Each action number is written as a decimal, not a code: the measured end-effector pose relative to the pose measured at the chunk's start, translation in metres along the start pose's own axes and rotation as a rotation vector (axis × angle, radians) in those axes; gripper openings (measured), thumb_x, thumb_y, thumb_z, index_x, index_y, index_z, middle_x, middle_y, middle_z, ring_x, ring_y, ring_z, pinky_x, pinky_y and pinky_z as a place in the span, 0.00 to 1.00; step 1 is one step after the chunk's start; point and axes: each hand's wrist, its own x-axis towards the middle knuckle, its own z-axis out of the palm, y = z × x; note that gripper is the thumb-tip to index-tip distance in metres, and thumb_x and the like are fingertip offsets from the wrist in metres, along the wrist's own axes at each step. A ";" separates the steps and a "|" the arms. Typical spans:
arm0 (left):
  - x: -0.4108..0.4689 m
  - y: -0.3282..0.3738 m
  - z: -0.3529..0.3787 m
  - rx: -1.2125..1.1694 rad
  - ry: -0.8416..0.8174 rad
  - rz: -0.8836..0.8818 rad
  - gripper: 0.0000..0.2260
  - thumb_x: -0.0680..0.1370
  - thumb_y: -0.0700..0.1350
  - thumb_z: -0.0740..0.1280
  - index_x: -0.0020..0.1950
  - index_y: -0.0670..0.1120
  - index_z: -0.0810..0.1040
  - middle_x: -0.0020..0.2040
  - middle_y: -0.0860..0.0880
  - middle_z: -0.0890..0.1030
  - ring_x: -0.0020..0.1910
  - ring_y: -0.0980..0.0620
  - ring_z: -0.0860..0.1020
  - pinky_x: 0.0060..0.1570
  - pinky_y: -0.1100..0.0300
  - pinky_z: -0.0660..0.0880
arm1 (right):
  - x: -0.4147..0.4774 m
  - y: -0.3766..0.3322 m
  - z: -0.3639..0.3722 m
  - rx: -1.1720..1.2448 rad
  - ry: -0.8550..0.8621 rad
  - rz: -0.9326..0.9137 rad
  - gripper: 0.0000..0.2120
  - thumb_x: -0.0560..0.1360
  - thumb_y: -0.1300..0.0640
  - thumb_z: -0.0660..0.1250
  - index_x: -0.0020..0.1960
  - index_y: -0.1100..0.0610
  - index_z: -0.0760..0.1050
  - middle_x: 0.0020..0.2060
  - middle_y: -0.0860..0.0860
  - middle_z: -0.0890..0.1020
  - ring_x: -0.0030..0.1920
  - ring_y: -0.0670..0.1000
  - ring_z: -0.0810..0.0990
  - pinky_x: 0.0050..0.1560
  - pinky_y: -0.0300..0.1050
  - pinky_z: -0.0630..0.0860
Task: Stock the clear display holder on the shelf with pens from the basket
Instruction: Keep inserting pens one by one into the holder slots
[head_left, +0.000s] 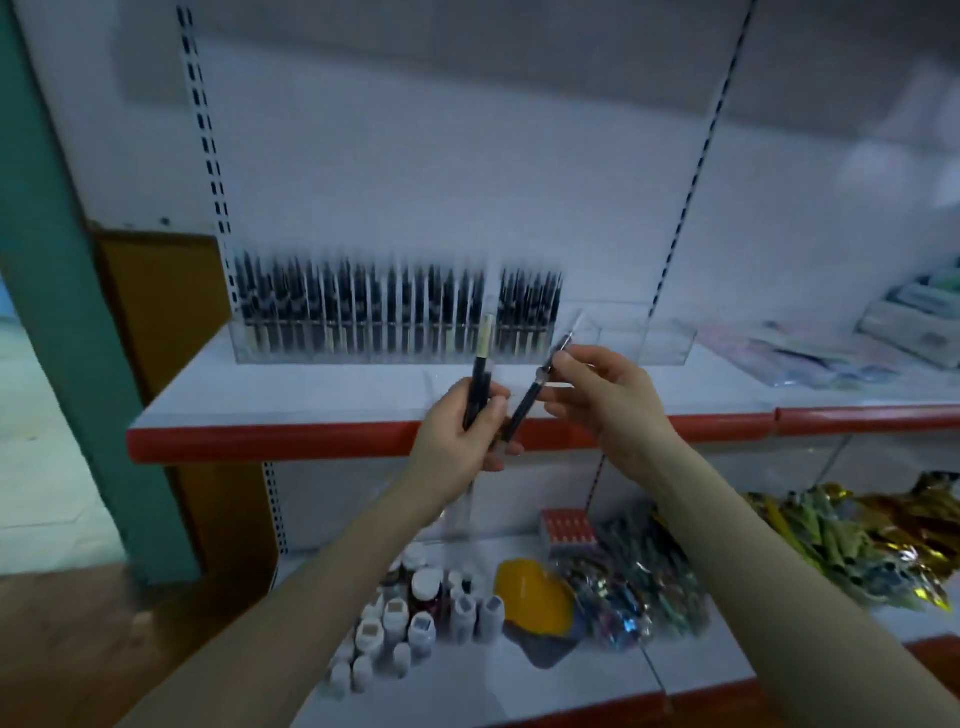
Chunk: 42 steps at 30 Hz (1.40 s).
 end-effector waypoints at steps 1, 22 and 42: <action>0.007 0.006 -0.001 -0.007 0.015 -0.024 0.04 0.81 0.42 0.58 0.50 0.49 0.72 0.39 0.47 0.78 0.33 0.54 0.80 0.34 0.61 0.78 | 0.008 -0.008 -0.003 -0.023 0.018 -0.025 0.02 0.76 0.62 0.65 0.45 0.59 0.74 0.37 0.54 0.81 0.31 0.47 0.82 0.35 0.37 0.79; 0.107 0.022 -0.013 -0.024 0.073 0.005 0.19 0.79 0.35 0.60 0.62 0.57 0.65 0.40 0.46 0.79 0.41 0.52 0.80 0.43 0.61 0.78 | 0.181 -0.019 -0.042 -0.593 0.149 -0.325 0.07 0.77 0.63 0.64 0.53 0.64 0.75 0.42 0.58 0.81 0.35 0.49 0.80 0.43 0.45 0.78; 0.116 0.017 -0.013 -0.154 0.227 -0.022 0.03 0.80 0.39 0.59 0.52 0.47 0.68 0.39 0.44 0.82 0.34 0.50 0.83 0.37 0.53 0.81 | 0.178 0.013 -0.045 -0.739 0.103 -0.196 0.15 0.76 0.59 0.65 0.61 0.63 0.73 0.50 0.58 0.81 0.49 0.55 0.80 0.51 0.47 0.75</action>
